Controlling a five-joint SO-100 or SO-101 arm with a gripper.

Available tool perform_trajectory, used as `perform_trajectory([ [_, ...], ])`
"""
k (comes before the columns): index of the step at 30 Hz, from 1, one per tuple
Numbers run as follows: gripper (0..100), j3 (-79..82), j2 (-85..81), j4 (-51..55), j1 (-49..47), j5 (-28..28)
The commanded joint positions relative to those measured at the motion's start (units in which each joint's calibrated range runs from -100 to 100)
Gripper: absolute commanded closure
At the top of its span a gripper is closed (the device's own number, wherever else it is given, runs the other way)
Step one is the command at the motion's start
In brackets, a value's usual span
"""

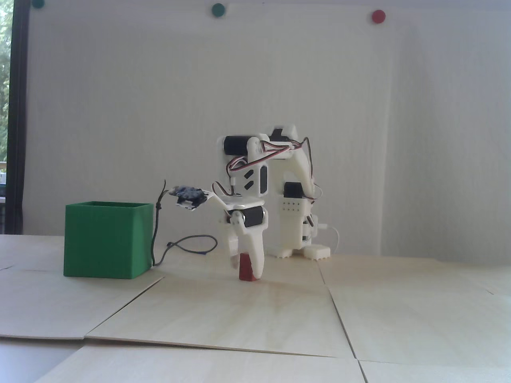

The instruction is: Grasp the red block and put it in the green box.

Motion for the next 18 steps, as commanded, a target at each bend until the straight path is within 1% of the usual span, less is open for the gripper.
perform_trajectory([
  [1,80,-0.8,-1.5,-0.7,-0.2,-0.2],
  [14,80,-0.8,-1.5,-0.9,-0.3,0.0],
  [18,80,-0.8,-1.4,-3.4,-1.4,0.3],
])
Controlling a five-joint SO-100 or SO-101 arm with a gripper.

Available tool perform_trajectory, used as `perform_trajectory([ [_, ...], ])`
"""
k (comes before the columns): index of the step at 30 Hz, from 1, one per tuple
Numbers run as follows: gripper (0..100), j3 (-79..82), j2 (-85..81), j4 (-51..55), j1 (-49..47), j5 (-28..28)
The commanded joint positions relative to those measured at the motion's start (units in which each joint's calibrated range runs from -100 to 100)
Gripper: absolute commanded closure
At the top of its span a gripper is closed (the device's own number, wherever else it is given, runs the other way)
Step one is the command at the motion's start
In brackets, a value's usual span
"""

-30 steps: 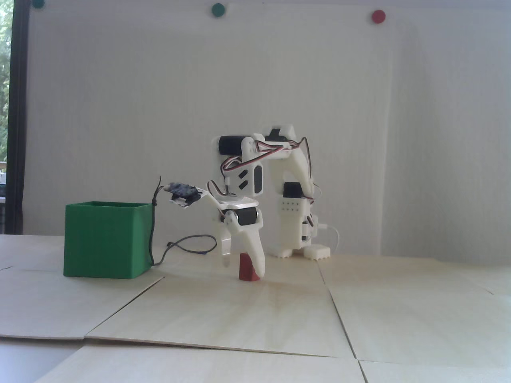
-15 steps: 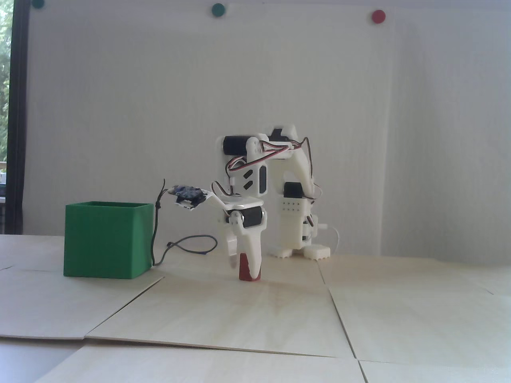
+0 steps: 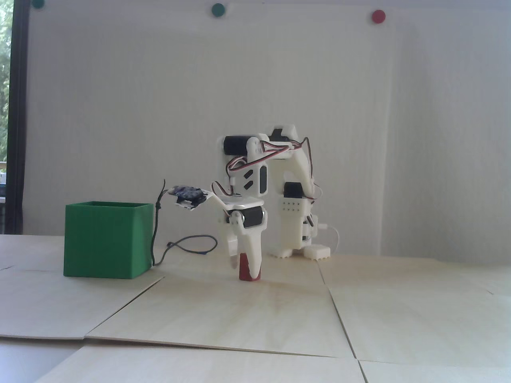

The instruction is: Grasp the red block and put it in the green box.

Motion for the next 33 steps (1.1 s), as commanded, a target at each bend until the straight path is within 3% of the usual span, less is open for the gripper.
perform_trajectory([
  [1,80,-0.8,-1.4,-2.6,-1.6,0.3],
  [21,81,-0.6,-1.7,-2.1,-1.9,0.4],
  [26,89,-0.6,-1.5,-2.1,-1.9,0.4],
  [33,91,-0.5,-1.5,-2.1,-1.9,0.4],
])
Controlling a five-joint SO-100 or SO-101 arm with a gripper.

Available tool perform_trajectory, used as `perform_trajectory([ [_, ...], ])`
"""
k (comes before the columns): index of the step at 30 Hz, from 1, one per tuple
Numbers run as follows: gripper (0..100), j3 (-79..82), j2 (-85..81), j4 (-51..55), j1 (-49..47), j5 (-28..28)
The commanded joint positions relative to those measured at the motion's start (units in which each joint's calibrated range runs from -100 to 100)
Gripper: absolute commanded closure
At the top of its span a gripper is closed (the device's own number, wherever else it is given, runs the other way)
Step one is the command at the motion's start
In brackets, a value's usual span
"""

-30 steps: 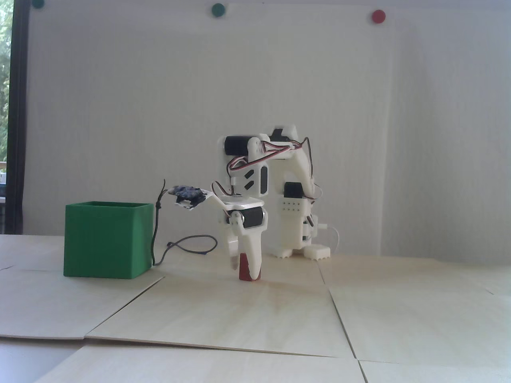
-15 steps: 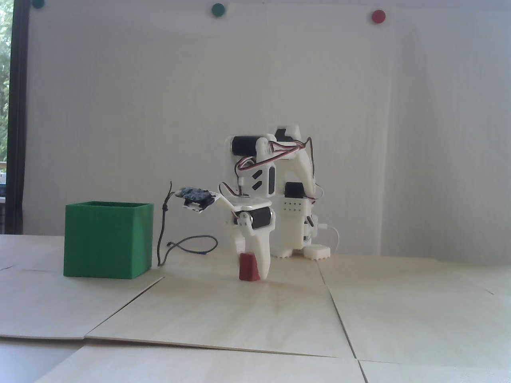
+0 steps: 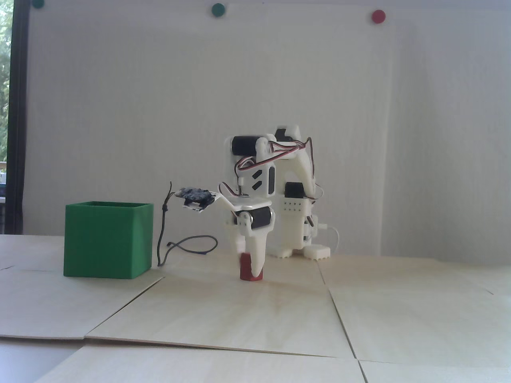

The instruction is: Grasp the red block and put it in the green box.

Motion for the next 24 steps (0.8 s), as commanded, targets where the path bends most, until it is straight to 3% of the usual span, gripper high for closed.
perform_trajectory([
  [1,91,-0.5,-1.5,0.0,0.2,0.4],
  [3,92,-0.5,-1.5,0.0,0.2,0.4],
  [5,99,-0.5,-1.5,-0.1,0.2,0.2],
  [15,98,-1.5,-2.3,1.6,1.1,0.4],
  [20,98,-11.6,-4.2,9.6,3.6,0.5],
  [24,98,-20.8,-8.7,10.1,9.1,0.5],
])
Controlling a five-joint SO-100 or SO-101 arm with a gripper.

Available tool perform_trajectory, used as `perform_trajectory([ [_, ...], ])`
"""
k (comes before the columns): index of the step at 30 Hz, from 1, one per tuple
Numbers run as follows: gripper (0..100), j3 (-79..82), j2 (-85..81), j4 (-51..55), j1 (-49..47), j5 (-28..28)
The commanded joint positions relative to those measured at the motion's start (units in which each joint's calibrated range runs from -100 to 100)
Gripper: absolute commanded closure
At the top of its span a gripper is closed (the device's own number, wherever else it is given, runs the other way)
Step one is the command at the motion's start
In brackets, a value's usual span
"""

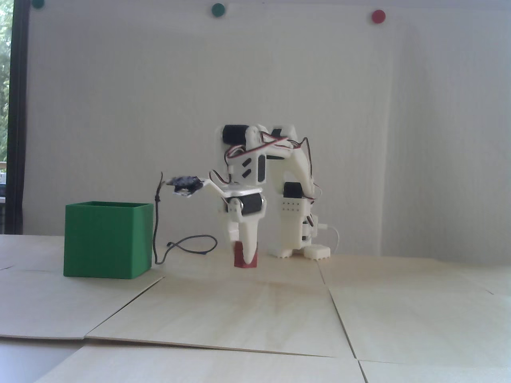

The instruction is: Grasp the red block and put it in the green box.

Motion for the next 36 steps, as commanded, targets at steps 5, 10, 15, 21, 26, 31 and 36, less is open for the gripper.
perform_trajectory([
  [5,98,-15.0,-17.4,2.7,14.3,1.1],
  [10,98,-15.0,-24.9,2.7,20.8,1.2],
  [15,98,-14.9,-30.1,2.7,25.5,0.8],
  [21,98,-14.9,-31.5,2.7,34.6,2.6],
  [26,98,-14.9,-30.7,2.3,38.0,4.5],
  [31,98,-14.9,-30.6,1.8,32.3,2.7],
  [36,98,-14.9,-30.0,-4.9,26.7,-0.6],
])
